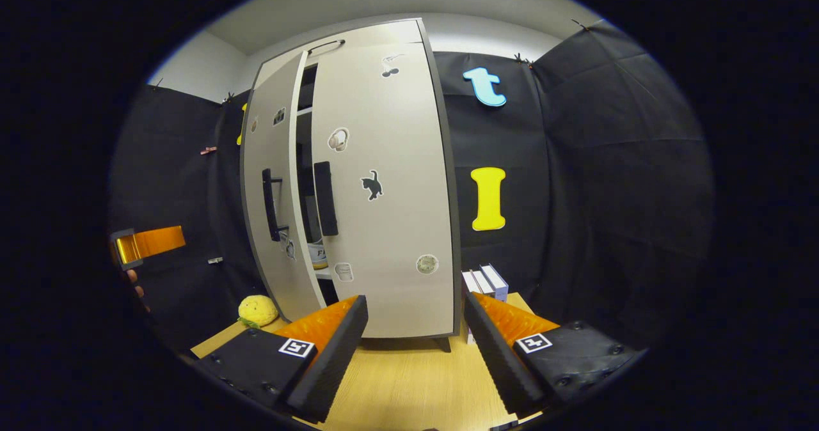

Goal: Grab one shoe with the right hand and put it into the shoe cabinet, grab the other shoe with the left hand and put it into the shoe cabinet; then close the right door with the right hand and the left door with the left hand.

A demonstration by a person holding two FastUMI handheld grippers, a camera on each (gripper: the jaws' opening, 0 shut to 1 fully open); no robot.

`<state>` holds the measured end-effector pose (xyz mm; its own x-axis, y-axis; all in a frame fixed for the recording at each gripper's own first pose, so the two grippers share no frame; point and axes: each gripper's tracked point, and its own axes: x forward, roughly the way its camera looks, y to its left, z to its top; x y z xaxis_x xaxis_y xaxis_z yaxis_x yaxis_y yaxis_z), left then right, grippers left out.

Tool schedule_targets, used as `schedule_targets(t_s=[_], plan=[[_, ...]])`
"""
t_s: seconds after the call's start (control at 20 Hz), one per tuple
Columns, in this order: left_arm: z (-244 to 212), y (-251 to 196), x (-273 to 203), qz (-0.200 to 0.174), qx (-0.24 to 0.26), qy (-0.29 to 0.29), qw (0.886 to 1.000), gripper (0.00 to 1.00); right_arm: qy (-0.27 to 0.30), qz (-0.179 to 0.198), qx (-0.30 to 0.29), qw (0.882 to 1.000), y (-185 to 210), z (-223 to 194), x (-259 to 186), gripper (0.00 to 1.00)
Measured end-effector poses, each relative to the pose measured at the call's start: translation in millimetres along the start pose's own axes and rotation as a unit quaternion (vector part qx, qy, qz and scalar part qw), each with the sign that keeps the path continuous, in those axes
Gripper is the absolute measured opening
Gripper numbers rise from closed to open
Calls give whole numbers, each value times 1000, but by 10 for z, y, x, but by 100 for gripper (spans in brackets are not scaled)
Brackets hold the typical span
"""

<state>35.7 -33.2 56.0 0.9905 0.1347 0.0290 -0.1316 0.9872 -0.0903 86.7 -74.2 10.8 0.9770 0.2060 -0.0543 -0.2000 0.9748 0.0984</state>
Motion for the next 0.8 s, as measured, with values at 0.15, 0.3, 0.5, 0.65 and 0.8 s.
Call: schedule_targets(t_s=[0.15,0.3,0.5,0.65,0.8], plan=[[-115,78,-172,8,-7,3,1000,95,4,-4,-14,1000,93,-135,-176,98],[-295,137,-301,1,-4,26,1000,95,11,-10,-16,1000,190,-271,-346,98],[-330,196,-488,-12,5,34,999,95,24,-15,-4,1000,355,-372,-409,98],[-363,327,-657,-8,17,30,999,95,11,-10,5,1000,510,-300,-456,98],[-492,502,-826,11,17,37,999,95,7,-10,1,1000,608,-319,-534,98]])
